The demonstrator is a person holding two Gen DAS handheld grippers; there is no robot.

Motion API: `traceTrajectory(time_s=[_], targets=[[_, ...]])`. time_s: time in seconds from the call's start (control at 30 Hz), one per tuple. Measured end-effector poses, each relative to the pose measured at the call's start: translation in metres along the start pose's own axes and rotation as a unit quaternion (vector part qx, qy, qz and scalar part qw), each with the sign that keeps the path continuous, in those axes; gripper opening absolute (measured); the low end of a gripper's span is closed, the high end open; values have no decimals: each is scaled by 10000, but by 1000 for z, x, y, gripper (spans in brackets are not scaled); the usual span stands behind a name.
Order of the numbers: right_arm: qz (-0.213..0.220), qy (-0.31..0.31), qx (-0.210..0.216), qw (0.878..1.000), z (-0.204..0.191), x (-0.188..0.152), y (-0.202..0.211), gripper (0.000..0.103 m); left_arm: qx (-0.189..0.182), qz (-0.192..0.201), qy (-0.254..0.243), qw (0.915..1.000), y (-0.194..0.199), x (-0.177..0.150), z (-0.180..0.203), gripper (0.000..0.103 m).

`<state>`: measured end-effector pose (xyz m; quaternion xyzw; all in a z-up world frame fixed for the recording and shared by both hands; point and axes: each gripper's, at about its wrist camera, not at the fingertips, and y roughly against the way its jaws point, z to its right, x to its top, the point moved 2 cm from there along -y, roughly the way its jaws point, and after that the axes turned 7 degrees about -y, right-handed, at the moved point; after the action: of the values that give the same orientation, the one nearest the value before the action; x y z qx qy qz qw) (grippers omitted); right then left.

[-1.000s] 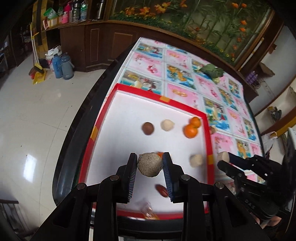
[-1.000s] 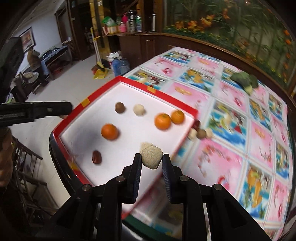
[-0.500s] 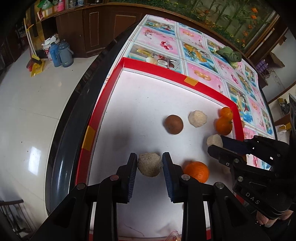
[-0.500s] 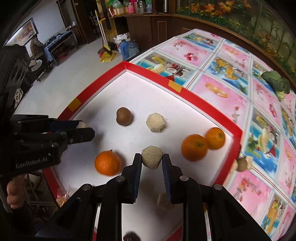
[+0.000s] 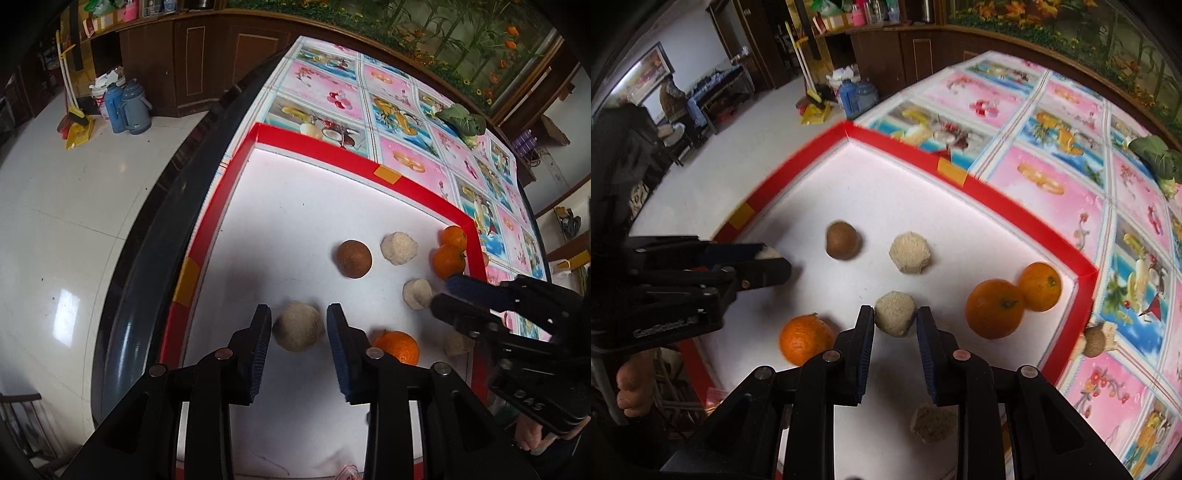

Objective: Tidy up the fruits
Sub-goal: 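Carry both beige pieces into the tray and open both tools, then return to the pile and grasp a beige cylindrical piece with the right tool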

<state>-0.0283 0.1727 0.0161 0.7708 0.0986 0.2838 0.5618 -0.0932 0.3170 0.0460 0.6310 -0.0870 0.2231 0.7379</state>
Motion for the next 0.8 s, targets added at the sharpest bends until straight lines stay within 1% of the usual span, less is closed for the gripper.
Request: traceTrajectory(time_s=[0.1, 0.13, 0.2, 0.27, 0.3, 0.33, 0.37, 0.4, 0.57, 0.63, 0.7, 0.8], targets=[[252, -83, 77, 9996, 4, -4, 26, 38, 90, 154, -56, 9998, 16, -6, 8, 36], [315, -154, 92, 9993, 8, -7, 34, 40, 113, 196, -95, 9997, 21, -9, 13, 36], [431, -330, 106, 9985, 19, -14, 49, 40, 126, 277, -262, 9992, 32, -16, 30, 36], [523, -529, 77, 9972, 32, -25, 61, 46, 75, 353, -468, 9983, 40, -24, 52, 36], [570, -652, 1, 9962, 41, -32, 66, 50, 22, 358, -564, 9978, 42, -28, 63, 39], [611, -795, -85, 9949, 51, -40, 71, 52, -44, 351, -670, 9971, 42, -31, 75, 40], [628, -982, -141, 9931, 64, -50, 76, 52, -91, 334, -754, 9966, 41, -34, 86, 43], [622, -1124, -152, 9916, 75, -58, 79, 52, -141, 297, -873, 9956, 40, -36, 98, 44], [545, -1817, -360, 9812, 127, -104, 89, 52, -442, -11, -1406, 9891, 21, -44, 160, 44], [560, -2057, -404, 9762, 147, -122, 96, 52, -558, -130, -1579, 9858, 11, -42, 183, 44], [609, -2252, -392, 9716, 164, -137, 103, 52, -666, -287, -1674, 9832, 0, -39, 199, 44], [672, -2413, -375, 9674, 181, -150, 109, 52, -781, -475, -1638, 9823, -21, -23, 213, 44]])
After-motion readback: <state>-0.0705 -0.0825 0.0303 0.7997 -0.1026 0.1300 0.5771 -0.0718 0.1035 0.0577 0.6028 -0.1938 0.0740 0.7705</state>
